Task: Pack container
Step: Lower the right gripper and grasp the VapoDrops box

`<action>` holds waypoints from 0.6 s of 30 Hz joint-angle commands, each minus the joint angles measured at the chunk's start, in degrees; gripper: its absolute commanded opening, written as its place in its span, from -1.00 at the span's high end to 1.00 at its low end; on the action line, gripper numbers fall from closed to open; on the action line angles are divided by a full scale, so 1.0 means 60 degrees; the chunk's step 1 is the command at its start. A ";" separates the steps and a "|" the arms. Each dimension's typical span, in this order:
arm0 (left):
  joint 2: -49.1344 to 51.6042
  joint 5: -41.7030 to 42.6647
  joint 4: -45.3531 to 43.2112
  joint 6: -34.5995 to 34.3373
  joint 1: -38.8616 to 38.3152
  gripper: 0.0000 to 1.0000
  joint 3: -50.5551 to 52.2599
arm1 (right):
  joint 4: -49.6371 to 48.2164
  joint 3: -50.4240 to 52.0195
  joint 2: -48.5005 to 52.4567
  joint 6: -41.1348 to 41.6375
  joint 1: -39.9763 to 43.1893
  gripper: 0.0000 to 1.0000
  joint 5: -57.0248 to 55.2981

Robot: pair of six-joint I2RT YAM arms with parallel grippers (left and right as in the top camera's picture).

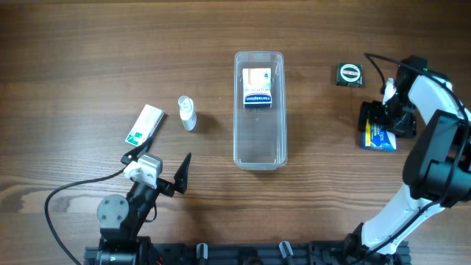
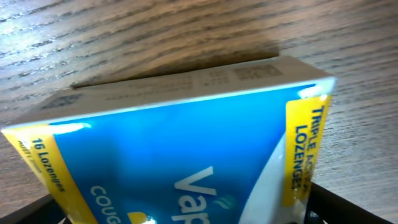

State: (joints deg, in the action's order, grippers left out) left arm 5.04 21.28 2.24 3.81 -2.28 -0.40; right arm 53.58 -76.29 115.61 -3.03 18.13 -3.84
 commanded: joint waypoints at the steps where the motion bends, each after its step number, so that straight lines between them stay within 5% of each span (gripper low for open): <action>1: 0.0004 -0.0055 0.0062 0.0076 0.0055 -0.99 0.0015 | -0.0237 0.0288 0.0215 0.0186 -0.0047 -0.99 -0.0215; 10: 0.0004 -0.0055 0.0062 0.0076 0.0055 -0.99 0.0015 | -0.0397 0.0288 0.0215 0.0208 -0.0047 -0.99 0.0743; 13: 0.0004 -0.0055 0.0062 0.0076 0.0055 -0.99 0.0015 | -0.0372 0.0288 0.0215 0.0284 -0.0047 -0.54 0.0801; 18: 0.0004 -0.0055 0.0062 0.0076 0.0055 -1.00 0.0015 | -0.0288 0.0291 0.0215 0.0812 -0.0047 -0.32 0.0911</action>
State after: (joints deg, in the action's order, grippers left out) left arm 5.06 21.28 2.24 3.81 -2.28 -0.40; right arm 51.62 -75.88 115.18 -1.39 18.02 -0.38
